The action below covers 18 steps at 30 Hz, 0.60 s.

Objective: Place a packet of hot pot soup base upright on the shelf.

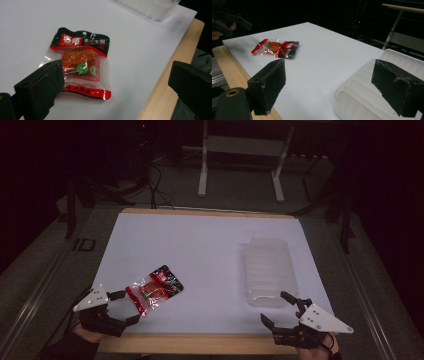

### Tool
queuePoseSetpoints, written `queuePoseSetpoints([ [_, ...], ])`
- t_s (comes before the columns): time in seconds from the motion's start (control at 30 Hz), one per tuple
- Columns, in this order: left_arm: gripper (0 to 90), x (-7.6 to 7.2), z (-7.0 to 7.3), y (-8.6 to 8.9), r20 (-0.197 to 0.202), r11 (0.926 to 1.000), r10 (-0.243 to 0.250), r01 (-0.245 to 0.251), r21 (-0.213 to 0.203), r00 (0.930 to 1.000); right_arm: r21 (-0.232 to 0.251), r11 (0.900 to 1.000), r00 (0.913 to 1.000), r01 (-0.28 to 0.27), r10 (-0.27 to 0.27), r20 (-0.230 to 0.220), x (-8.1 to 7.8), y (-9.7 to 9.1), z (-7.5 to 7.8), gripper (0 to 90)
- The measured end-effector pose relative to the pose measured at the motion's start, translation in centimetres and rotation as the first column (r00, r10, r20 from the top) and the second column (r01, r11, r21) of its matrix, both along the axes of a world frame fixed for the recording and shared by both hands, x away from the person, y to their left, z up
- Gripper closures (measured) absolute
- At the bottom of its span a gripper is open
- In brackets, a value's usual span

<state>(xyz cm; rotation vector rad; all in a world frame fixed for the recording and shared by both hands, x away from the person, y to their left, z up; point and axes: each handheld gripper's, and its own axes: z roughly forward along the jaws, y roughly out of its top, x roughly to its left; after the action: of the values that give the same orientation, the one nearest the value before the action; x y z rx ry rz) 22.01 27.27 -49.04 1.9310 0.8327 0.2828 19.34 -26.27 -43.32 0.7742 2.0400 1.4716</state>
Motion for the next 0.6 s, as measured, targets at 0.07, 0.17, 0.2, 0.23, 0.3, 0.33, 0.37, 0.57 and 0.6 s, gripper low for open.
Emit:
queuePoseSetpoints([
  [0.07, 0.2, 0.0, 0.1, 0.1, -0.006, 1.0, 0.0, 0.0, -0.003, 1.0, 0.002, 1.0, 1.0, 0.001, -0.001, -0.001, 0.0, 0.0, 0.0, 12.0],
  [0.17, 0.3, 0.0, 0.3, 0.2, -0.007, 1.0, -0.006, 0.006, -0.006, 1.0, 0.003, 1.0, 1.0, 0.007, -0.007, -0.001, 0.0, 0.0, 0.0, 11.6],
  [0.2, 0.2, 0.0, 0.4, 0.2, -0.003, 1.0, -0.002, 0.002, -0.003, 1.0, 0.003, 0.9999, 0.9999, 0.012, -0.012, -0.002, 0.1, 0.1, 0.0, 11.6],
  [0.23, 0.2, 0.0, 0.4, 0.2, -0.003, 1.0, -0.002, 0.002, -0.003, 1.0, 0.003, 0.9999, 0.9999, 0.012, -0.012, -0.002, 0.1, 0.1, 0.0, 11.6],
  [0.3, 0.2, 0.0, 0.7, 0.4, 0.004, 0.9999, 0.004, -0.004, -0.015, 1.0, 0.023, 0.9992, 0.9995, 0.032, -0.032, -0.002, 0.1, 0.4, 0.0, 11.2],
  [0.33, 0.3, 0.1, 0.8, 0.5, 0.004, 0.9998, 0.004, -0.004, -0.018, 1.0, 0.026, 0.9989, 0.9993, 0.038, -0.038, -0.002, 0.0, 0.4, 0.0, 11.2],
  [0.37, 0.3, 0.3, 1.0, 0.7, 0.007, 0.9998, 0.006, -0.006, -0.02, 1.0, 0.034, 0.9984, 0.999, 0.045, -0.045, 0.0, 0.0, 0.5, 0.0, 11.2],
  [0.57, 4.1, 1.2, 1.6, 0.9, 0.045, 0.9977, 0.021, -0.018, -0.065, 0.9988, 0.06, 0.9975, 0.9992, 0.037, -0.038, 0.012, -0.1, 0.8, 0.2, 11.2],
  [0.6, 4.1, 1.4, 1.6, 0.7, 0.049, 0.998, 0.021, -0.018, -0.06, 0.9986, 0.054, 0.998, 0.9994, 0.032, -0.033, 0.011, -0.1, 0.9, 0.2, 11.2],
])
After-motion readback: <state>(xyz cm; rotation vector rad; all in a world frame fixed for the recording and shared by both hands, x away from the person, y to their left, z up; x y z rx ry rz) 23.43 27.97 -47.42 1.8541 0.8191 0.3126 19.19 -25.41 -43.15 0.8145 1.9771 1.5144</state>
